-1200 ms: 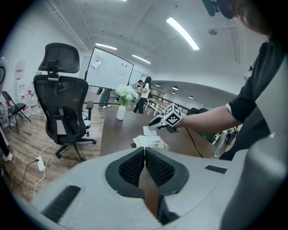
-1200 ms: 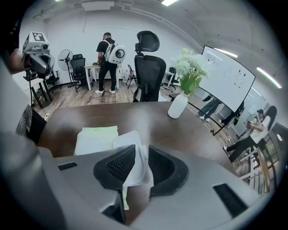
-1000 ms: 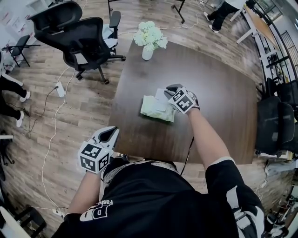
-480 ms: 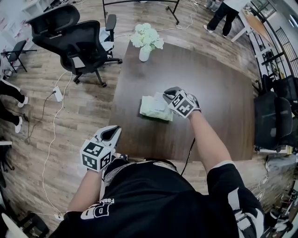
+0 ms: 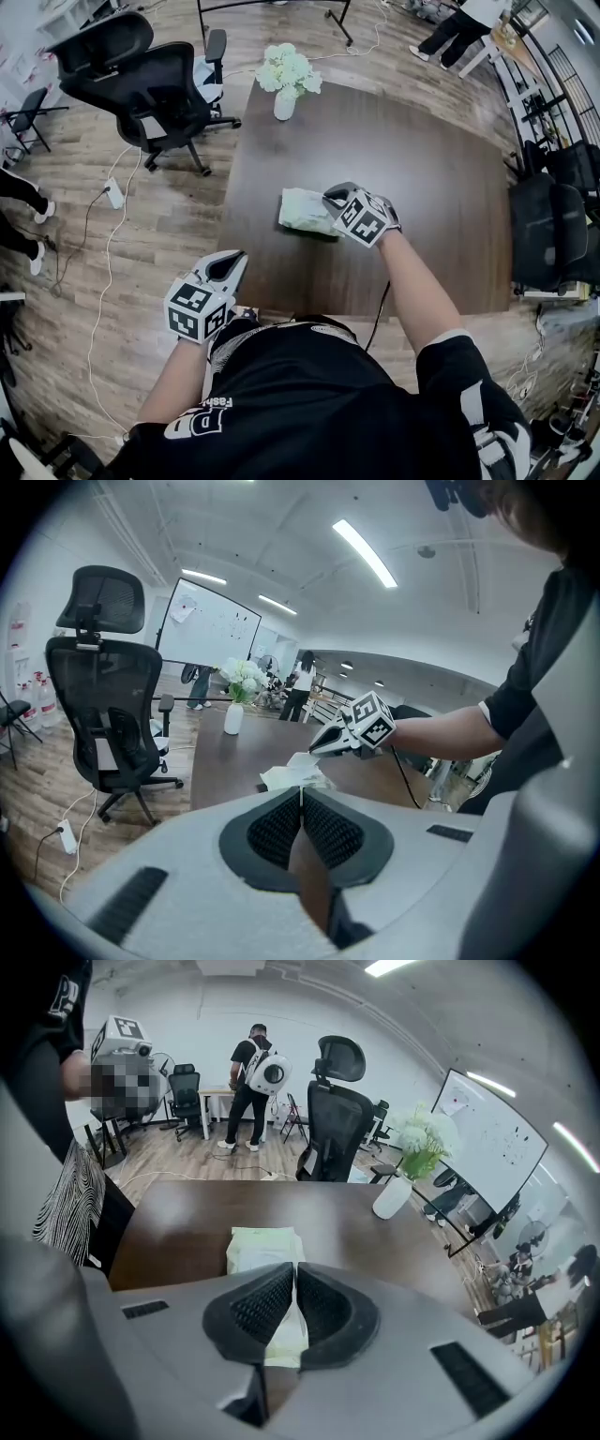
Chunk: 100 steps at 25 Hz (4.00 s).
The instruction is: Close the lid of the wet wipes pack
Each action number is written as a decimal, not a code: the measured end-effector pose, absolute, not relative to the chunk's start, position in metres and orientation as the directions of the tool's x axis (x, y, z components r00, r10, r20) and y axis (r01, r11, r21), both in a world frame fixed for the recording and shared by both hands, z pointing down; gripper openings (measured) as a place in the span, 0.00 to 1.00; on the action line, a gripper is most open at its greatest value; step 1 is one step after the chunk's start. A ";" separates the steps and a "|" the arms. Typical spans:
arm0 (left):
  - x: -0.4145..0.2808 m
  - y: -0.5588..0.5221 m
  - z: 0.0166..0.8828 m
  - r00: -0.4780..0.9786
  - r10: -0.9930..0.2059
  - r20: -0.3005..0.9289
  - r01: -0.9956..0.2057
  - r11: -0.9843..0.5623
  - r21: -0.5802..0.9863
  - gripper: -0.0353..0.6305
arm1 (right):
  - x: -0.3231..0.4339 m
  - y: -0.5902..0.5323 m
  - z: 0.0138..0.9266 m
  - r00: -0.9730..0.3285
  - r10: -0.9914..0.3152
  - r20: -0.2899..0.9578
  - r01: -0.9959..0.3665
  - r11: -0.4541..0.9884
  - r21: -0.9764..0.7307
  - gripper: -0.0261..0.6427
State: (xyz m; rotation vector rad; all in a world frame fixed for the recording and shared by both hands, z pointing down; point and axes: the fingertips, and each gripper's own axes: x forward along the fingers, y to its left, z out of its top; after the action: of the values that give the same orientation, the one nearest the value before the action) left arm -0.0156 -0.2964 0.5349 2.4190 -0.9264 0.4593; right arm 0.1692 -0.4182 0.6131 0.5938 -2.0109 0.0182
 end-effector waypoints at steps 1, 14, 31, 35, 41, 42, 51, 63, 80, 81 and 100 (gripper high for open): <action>-0.015 -0.296 0.535 0.712 -0.520 0.472 -0.691 -0.641 0.335 0.09 | 0.167 -0.416 0.614 -0.384 -0.398 0.833 -0.409 0.882 0.233 0.07; -0.016 -0.289 0.536 0.701 -0.527 0.481 -0.702 -0.630 0.333 0.09 | 0.159 -0.387 0.636 -0.392 -0.342 0.854 -0.345 0.915 0.209 0.07; -0.019 -0.290 0.537 0.690 -0.534 0.488 -0.713 -0.617 0.334 0.09 | 0.155 -0.372 0.669 -0.362 -0.283 0.888 -0.301 0.937 0.176 0.09; -0.020 -0.291 0.538 0.691 -0.534 0.487 -0.712 -0.616 0.336 0.09 | 0.154 -0.371 0.673 -0.347 -0.277 0.896 -0.292 0.940 0.177 0.09; -0.021 -0.291 0.538 0.694 -0.533 0.484 -0.710 -0.618 0.338 0.09 | 0.154 -0.369 0.677 -0.335 -0.264 0.905 -0.290 0.942 0.167 0.09; -0.021 -0.291 0.538 0.695 -0.532 0.483 -0.709 -0.618 0.339 0.09 | 0.154 -0.369 0.677 -0.333 -0.262 0.906 -0.288 0.943 0.167 0.09; -0.019 -0.294 0.537 0.725 -0.504 0.470 -0.676 -0.654 0.340 0.09 | 0.152 -0.371 0.680 -0.306 -0.297 0.905 -0.320 0.927 0.196 0.09; -0.003 -0.294 0.522 0.829 -0.377 0.414 -0.523 -0.786 0.331 0.09 | 0.136 -0.354 0.635 -0.325 -0.486 0.811 -0.569 0.786 0.243 0.07; 0.009 -0.256 0.483 0.924 -0.207 0.321 -0.306 -0.904 0.298 0.09 | 0.106 -0.249 0.507 -0.450 -0.790 0.416 -0.892 0.382 -0.241 0.05; 0.010 -0.254 0.481 0.925 -0.211 0.316 -0.307 -0.905 0.296 0.09 | 0.106 -0.244 0.503 -0.453 -0.795 0.404 -0.891 0.381 -0.249 0.05; 0.050 -0.155 0.470 0.889 -0.324 0.325 -0.417 -0.866 0.277 0.09 | 0.143 -0.129 0.482 -0.481 -0.805 0.347 -0.875 0.417 -0.245 0.05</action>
State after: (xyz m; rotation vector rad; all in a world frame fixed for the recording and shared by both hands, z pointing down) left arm 0.0504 -0.1555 0.4702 2.7140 -0.5494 0.3834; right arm 0.1432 -0.1287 0.4824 1.4940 -2.4926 0.5920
